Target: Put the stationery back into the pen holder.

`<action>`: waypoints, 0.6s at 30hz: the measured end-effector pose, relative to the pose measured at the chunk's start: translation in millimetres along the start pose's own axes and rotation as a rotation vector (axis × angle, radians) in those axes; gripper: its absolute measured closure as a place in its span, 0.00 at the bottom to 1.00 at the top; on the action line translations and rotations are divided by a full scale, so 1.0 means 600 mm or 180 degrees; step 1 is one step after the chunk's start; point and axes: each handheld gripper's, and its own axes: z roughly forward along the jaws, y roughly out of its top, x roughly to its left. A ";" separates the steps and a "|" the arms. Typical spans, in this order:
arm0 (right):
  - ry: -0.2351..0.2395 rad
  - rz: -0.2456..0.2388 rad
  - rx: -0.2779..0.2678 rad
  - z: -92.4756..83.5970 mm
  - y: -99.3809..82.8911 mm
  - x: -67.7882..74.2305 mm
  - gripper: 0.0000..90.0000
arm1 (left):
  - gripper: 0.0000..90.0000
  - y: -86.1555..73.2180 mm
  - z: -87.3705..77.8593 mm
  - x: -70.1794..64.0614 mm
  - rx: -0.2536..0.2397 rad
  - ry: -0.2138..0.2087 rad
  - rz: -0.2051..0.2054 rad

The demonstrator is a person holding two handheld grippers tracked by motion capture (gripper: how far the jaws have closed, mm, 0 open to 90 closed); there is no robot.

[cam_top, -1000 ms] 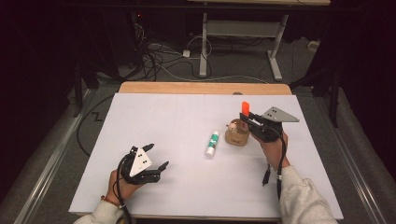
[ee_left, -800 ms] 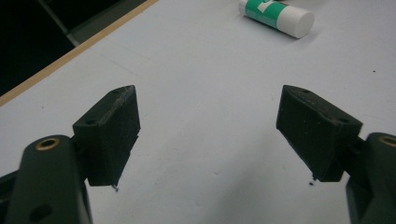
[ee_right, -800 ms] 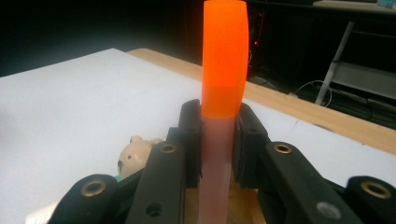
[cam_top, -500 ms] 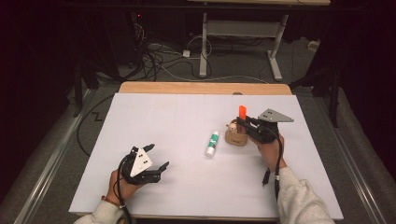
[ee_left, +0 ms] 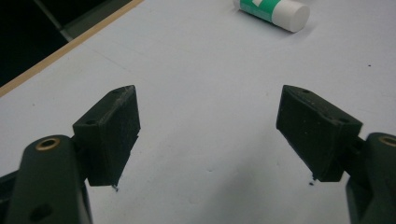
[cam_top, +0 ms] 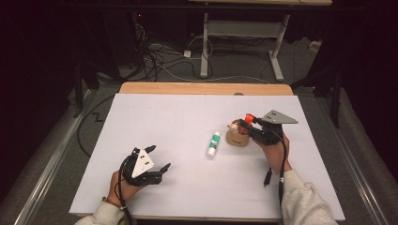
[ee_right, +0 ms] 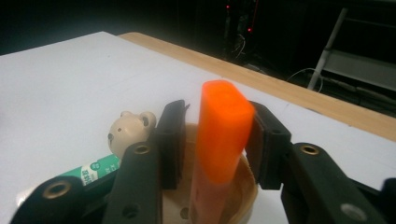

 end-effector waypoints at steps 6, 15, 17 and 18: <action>-0.0119 -0.0116 -0.0063 -0.018 0.009 0.003 0.60 | 0.23 0.000 0.001 -0.001 0.0022 -0.0009 0.0004; -0.0174 -0.0261 -0.0099 -0.039 0.013 0.010 0.54 | 0.23 0.000 0.004 -0.004 0.0054 -0.0045 0.0011; -0.0193 -0.0278 -0.0105 -0.044 0.015 0.011 0.53 | 0.23 0.000 0.005 -0.004 0.0067 -0.0053 0.0008; -0.0208 -0.0292 -0.0114 -0.047 0.016 0.011 0.53 | 0.23 0.000 0.005 -0.004 0.0070 -0.0056 0.0009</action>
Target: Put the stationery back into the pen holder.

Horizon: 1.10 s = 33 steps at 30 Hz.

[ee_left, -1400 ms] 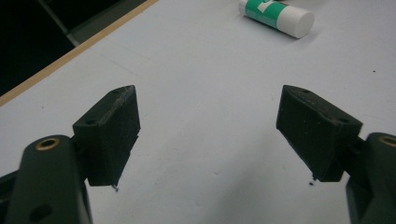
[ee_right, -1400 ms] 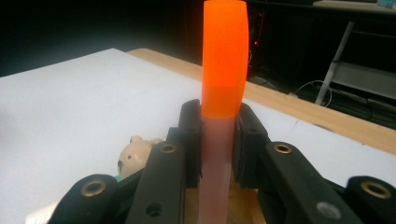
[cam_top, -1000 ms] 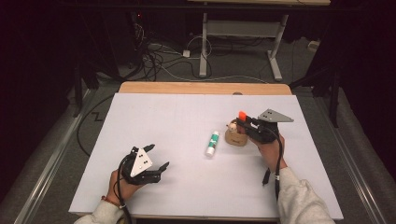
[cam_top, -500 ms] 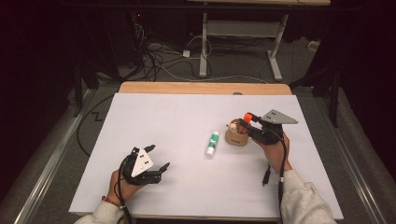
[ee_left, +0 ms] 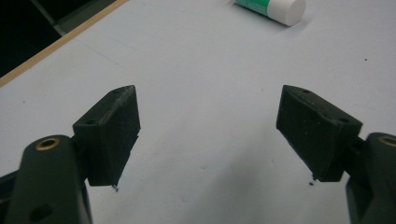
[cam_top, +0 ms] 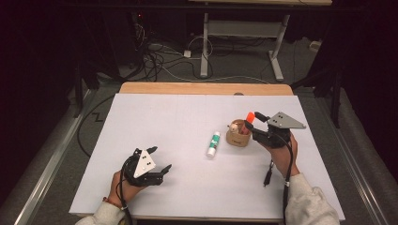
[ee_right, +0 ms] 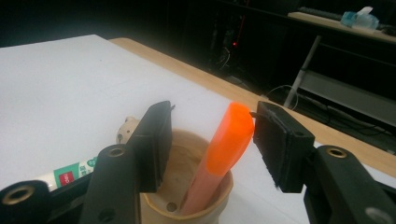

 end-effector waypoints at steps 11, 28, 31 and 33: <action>-0.0115 -0.0174 -0.0103 -0.034 0.009 0.002 0.50 | 0.23 0.001 0.004 -0.003 0.0049 -0.0041 -0.0004; -0.0161 -0.0359 -0.0044 -0.071 -0.004 0.008 0.46 | 0.23 0.001 0.008 -0.003 0.0117 -0.0077 -0.0037; -0.0180 -0.0358 -0.0017 -0.080 -0.011 0.009 0.44 | 0.23 0.002 0.011 -0.003 0.0168 -0.0072 -0.0032; -0.0202 -0.0362 0.0005 -0.085 -0.017 0.010 0.43 | 0.23 0.003 0.013 -0.003 0.0193 -0.0102 -0.0057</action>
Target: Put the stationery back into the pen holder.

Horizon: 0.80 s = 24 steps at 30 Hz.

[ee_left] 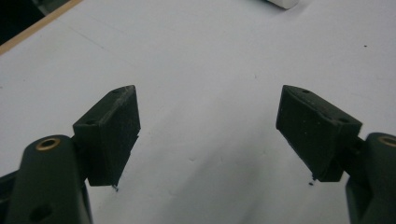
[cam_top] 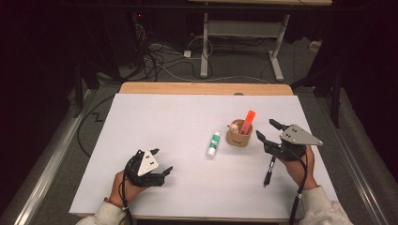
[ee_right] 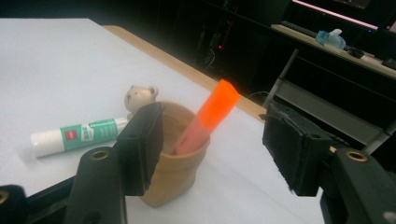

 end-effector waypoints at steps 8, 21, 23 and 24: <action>-0.0090 -0.0113 0.0117 -0.019 -0.025 0.011 0.40 | 0.24 0.027 0.019 -0.001 0.0266 -0.0265 -0.0456; -0.0122 -0.0319 0.0379 -0.040 -0.073 0.037 0.39 | 0.24 0.142 0.101 -0.010 0.0926 -0.0728 -0.0972; -0.0158 -0.0309 0.0314 -0.043 -0.074 0.036 0.40 | 0.24 0.167 0.116 -0.011 0.0985 -0.0706 -0.0989; -0.0183 -0.0318 0.0300 -0.044 -0.073 0.037 0.40 | 0.24 0.178 0.124 -0.012 0.1006 -0.0675 -0.1000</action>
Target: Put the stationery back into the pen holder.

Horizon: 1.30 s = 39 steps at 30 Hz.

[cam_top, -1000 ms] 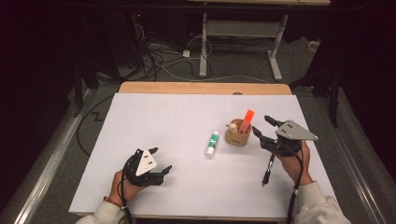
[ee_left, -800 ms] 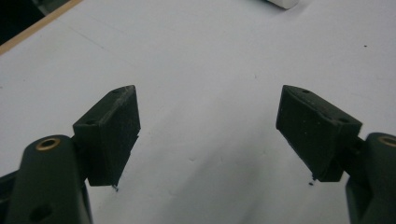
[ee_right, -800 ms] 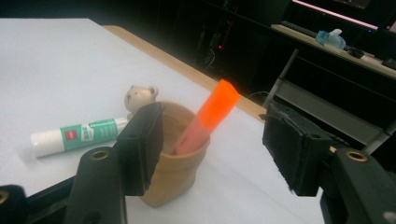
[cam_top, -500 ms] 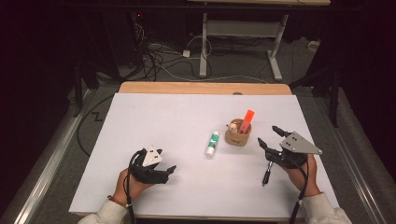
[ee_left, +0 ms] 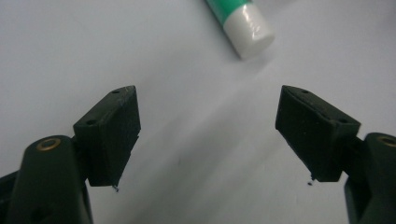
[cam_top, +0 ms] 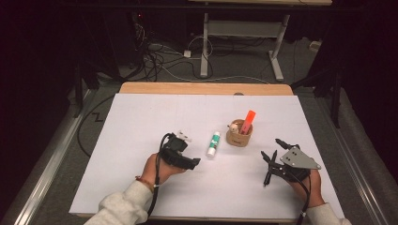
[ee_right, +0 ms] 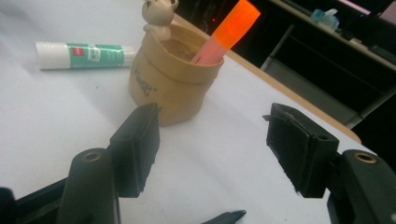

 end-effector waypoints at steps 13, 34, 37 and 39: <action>0.0015 -0.0071 -0.0030 0.001 -0.001 0.007 0.39 | 0.24 0.105 0.069 -0.024 0.0397 0.0094 -0.0101; 0.0040 -0.0188 -0.0046 0.005 -0.002 0.012 0.40 | 0.52 0.120 0.112 -0.037 0.0627 0.0312 -0.0078; 0.0040 -0.0218 -0.0052 0.005 -0.002 0.013 0.40 | 0.54 0.119 0.111 -0.036 0.0611 0.0304 -0.0027; 0.0050 -0.0222 -0.0045 0.006 -0.003 0.014 0.40 | 0.57 0.115 0.110 -0.037 0.0567 0.0304 0.0000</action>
